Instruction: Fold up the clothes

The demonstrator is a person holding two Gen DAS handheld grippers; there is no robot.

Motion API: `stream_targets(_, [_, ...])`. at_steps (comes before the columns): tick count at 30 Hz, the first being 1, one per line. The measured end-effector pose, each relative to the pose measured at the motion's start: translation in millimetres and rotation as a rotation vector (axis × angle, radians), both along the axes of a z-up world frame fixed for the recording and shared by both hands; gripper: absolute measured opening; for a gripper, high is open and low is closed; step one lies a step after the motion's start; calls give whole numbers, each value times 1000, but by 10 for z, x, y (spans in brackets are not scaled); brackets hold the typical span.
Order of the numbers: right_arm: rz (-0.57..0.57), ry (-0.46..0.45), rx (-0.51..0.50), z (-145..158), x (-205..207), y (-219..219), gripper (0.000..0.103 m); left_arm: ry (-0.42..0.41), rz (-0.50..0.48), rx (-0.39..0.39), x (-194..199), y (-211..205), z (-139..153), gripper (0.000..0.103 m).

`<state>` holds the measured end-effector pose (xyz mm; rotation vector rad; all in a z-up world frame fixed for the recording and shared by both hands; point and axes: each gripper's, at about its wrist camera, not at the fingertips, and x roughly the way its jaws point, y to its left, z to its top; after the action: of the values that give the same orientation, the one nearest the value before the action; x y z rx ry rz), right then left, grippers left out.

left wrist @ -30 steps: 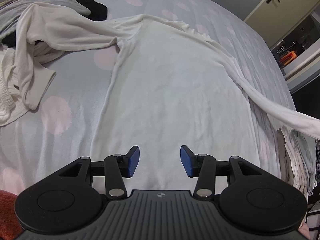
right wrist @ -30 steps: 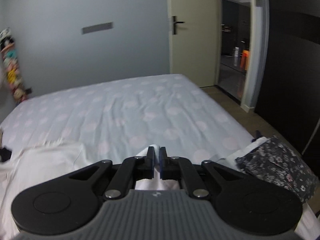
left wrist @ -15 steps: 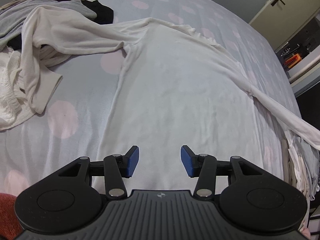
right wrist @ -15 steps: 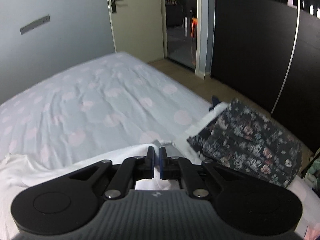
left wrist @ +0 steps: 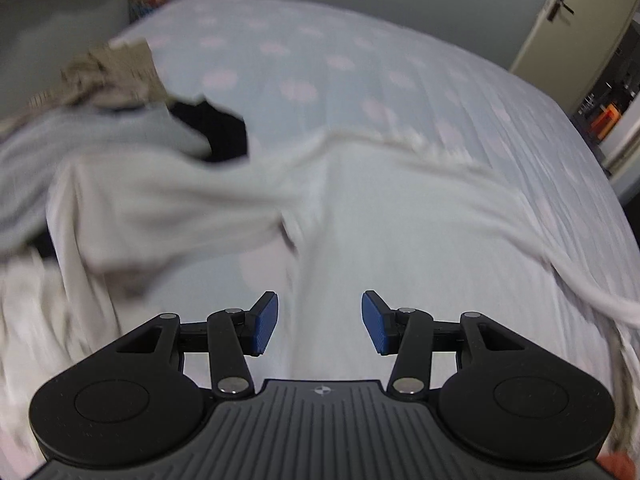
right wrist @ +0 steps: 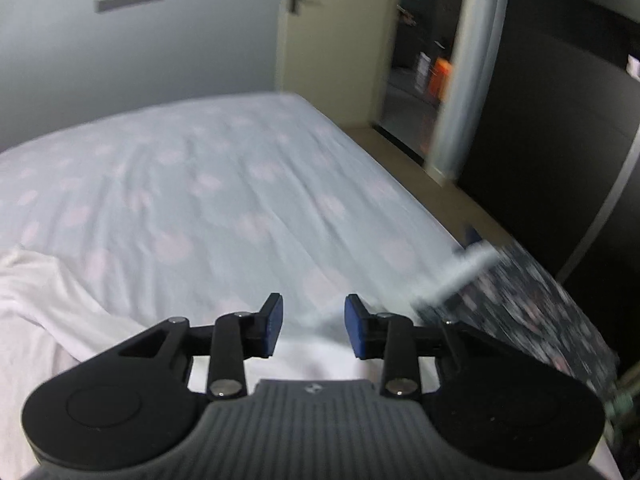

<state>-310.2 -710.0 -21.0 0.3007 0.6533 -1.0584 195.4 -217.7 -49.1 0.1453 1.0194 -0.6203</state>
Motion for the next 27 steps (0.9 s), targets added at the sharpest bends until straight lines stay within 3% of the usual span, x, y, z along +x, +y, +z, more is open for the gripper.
stream_targets(6, [195, -60, 91, -195, 980, -40, 37, -56, -17, -40, 648, -279, -140, 44])
stream_targets(16, [435, -63, 253, -1095, 2812, -228, 36, -41, -115, 8, 1454, -1028, -808, 44])
stream_targets(22, [492, -82, 312, -1535, 3542, -316, 37, -30, -140, 36, 1760, -1349, -1221, 46])
stream_targets(27, [495, -130, 363, -1742, 3788, -400, 37, -32, -132, 12, 1880, -1498, -1388, 46])
